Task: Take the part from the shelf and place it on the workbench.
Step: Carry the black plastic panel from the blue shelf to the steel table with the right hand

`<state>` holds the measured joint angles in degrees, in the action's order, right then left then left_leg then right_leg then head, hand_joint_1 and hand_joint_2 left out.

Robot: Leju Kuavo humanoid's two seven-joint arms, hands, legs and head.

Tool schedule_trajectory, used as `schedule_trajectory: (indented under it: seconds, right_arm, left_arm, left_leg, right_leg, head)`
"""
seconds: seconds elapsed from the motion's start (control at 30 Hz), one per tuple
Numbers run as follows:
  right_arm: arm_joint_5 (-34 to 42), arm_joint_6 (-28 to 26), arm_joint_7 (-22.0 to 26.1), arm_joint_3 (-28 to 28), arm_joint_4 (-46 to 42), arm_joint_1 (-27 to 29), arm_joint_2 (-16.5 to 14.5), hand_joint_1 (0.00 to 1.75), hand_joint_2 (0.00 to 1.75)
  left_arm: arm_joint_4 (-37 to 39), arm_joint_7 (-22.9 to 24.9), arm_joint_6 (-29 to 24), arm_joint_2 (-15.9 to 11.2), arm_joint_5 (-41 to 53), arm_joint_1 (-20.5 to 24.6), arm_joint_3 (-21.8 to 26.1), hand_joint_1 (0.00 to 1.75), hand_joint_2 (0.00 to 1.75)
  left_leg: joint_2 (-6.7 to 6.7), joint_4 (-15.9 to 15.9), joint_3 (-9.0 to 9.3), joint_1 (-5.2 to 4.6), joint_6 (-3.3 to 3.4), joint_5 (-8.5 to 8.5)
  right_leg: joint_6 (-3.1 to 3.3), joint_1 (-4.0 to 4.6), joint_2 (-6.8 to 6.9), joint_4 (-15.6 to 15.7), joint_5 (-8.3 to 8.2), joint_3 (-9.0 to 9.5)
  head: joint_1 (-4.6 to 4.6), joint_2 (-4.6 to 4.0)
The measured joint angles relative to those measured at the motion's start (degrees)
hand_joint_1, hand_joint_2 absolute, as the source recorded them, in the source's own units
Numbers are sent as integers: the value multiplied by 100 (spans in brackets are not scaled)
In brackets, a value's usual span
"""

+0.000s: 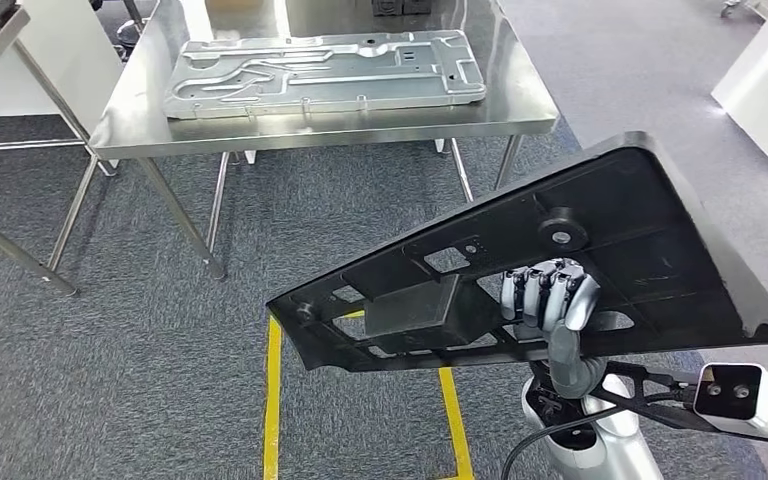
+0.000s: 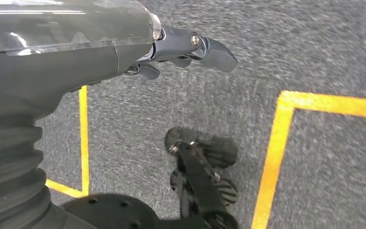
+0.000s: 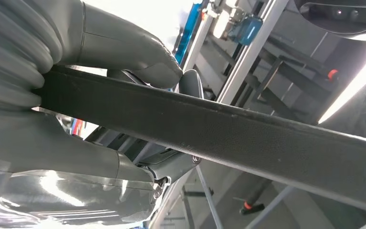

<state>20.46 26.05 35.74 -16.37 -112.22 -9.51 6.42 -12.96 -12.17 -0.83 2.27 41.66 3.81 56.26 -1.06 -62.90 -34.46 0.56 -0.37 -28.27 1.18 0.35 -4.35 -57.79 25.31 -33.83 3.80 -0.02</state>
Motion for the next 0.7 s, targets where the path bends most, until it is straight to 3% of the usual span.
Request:
schedule_trajectory:
  seconds: [0.07,0.13,0.2,0.27,0.33,0.37,0.4,0.47,0.53,0.6,0.7]
  right_arm:
    - [11,6,-1,0,7,-28,10,175,175]
    - [15,10,-2,0,11,-75,39,175,175]
    - [40,20,-4,1,14,-170,84,175,175]
    - [84,24,-7,1,27,-300,127,175,175]
    - [126,-7,-9,1,49,-374,156,175,175]
    - [144,-36,-9,2,58,-383,178,175,175]
    - [156,-71,-8,4,64,-388,207,175,175]
    - [167,-156,-6,6,69,-400,283,175,175]
    - [150,-259,-3,7,65,-407,345,175,175]
    - [69,-346,-2,7,43,-386,373,175,175]
    - [-151,-397,-2,7,-45,-302,372,175,175]
  left_arm:
    - [0,-28,14,7,-48,20,49,0,175]
    - [0,-59,33,17,-109,49,100,0,175]
    - [0,-113,84,32,-177,69,144,0,175]
    - [0,-185,147,42,-209,70,201,0,175]
    - [0,-256,200,41,-196,57,234,0,175]
    - [0,-290,222,40,-181,53,236,0,175]
    - [0,-319,241,39,-164,52,236,0,175]
    - [0,-363,272,38,-137,53,236,0,175]
    - [0,-397,300,32,-118,56,236,0,175]
    - [0,-429,320,24,-86,59,236,0,175]
    - [-1,-473,335,15,-14,70,236,0,175]
  left_leg:
    - [-108,424,172,-11,56,134]
    - [-96,469,187,-27,120,144]
    - [-49,532,213,-20,191,192]
    - [9,576,228,-11,234,223]
    - [57,579,222,-16,242,219]
    - [76,578,222,-17,240,214]
    - [89,577,226,-15,234,204]
    - [103,576,257,-10,207,176]
    - [113,565,289,-26,151,135]
    - [128,564,304,-40,80,89]
    - [156,480,311,-12,-19,-7]
  right_leg:
    - [-48,-2,-70,-20,4,-25]
    - [-119,-17,-119,-10,-8,-45]
    - [-178,-22,-7,-109,76,-85]
    - [-222,-28,226,-625,384,-318]
    - [-264,-55,355,-1399,719,-698]
    - [-281,-75,376,-1634,769,-819]
    - [-295,-96,388,-1638,700,-825]
    - [-310,-129,429,-988,318,-494]
    - [-284,-117,480,-228,69,-101]
    - [-214,-79,485,10,81,10]
    - [-79,-74,441,43,119,74]
  head:
    - [0,0]
    - [0,0]
    - [-1,0]
    - [-1,0]
    - [-2,0]
    - [-2,0]
    - [-2,0]
    - [-2,0]
    - [-2,0]
    - [-1,0]
    - [-1,0]
